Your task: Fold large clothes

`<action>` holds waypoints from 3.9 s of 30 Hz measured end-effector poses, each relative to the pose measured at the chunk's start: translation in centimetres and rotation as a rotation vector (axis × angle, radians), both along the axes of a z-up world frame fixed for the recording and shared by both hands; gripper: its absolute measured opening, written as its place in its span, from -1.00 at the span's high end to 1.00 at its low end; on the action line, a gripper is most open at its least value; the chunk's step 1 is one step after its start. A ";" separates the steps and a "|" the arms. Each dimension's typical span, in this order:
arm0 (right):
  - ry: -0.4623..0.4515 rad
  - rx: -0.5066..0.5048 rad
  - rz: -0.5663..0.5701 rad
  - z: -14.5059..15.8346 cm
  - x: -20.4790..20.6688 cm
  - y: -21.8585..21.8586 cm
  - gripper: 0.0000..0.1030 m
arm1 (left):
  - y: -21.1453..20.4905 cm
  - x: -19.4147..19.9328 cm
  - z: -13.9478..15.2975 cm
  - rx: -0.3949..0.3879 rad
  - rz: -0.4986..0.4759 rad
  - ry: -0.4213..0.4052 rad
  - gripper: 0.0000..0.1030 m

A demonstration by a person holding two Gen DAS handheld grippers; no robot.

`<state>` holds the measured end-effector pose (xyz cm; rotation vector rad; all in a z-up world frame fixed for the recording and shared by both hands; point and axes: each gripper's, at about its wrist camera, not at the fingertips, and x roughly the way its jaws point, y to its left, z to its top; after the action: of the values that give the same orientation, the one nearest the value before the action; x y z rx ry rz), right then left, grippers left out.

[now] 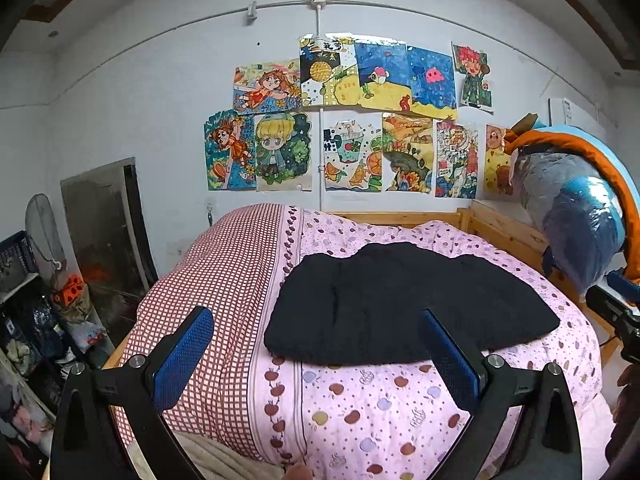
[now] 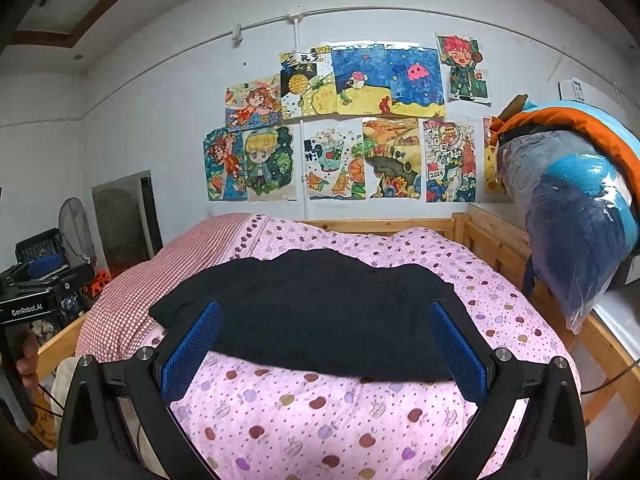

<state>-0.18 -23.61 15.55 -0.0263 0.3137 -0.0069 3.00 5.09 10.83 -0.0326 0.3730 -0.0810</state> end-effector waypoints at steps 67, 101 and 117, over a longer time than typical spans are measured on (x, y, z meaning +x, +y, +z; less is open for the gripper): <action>0.178 0.003 -0.134 -9.4 -3.0 -0.6 -0.97 | -4.8 -0.9 -9.3 0.102 -0.019 0.084 -1.00; 0.162 0.014 -0.120 -9.5 -2.7 -0.3 -0.97 | -4.6 -1.0 -9.6 0.108 0.011 0.096 -1.00; 0.159 0.017 -0.121 -9.5 -2.7 -0.3 -0.97 | -4.6 -0.9 -9.6 0.105 0.011 0.096 -1.00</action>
<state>-2.88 -23.86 6.08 0.0095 0.4740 -0.1230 2.05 0.48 1.23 0.0651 0.4720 -0.0493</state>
